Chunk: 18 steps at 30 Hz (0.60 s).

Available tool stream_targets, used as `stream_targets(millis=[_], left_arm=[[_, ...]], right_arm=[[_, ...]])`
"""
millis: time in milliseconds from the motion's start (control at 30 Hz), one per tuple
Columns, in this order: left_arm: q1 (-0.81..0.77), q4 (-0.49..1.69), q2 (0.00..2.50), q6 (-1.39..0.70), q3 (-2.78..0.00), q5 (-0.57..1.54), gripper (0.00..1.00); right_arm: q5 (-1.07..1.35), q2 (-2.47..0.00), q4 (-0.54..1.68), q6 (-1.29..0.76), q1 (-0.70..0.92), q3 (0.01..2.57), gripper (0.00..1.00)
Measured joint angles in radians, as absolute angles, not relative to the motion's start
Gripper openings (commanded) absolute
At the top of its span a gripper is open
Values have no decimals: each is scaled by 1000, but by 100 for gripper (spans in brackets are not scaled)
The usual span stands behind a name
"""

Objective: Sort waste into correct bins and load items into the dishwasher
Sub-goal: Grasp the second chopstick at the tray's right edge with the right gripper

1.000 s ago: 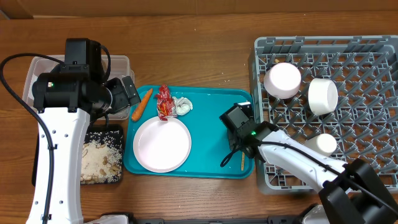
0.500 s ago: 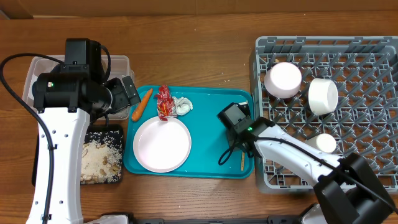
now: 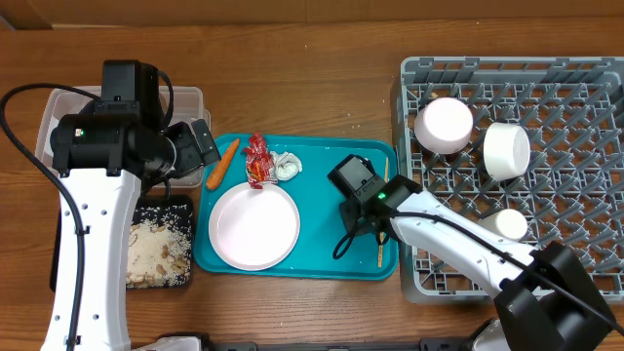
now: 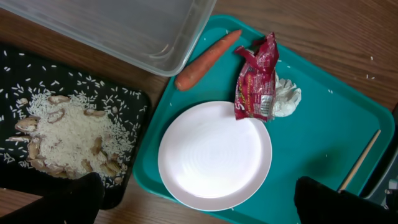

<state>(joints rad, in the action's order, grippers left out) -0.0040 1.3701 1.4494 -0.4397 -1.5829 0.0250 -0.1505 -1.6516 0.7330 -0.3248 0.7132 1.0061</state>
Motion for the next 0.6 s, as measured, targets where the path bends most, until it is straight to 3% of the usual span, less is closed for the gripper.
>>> stream_targets(millis=[233,600], left_arm=[[-4,1370,1449,-440,-1583,25,100],[-4,1370,1449,-440,-1583,25,100]], right_arm=[[-171,-1652,617,-347,713,868,25],[-241,-1650,644,-356,715,857,25]])
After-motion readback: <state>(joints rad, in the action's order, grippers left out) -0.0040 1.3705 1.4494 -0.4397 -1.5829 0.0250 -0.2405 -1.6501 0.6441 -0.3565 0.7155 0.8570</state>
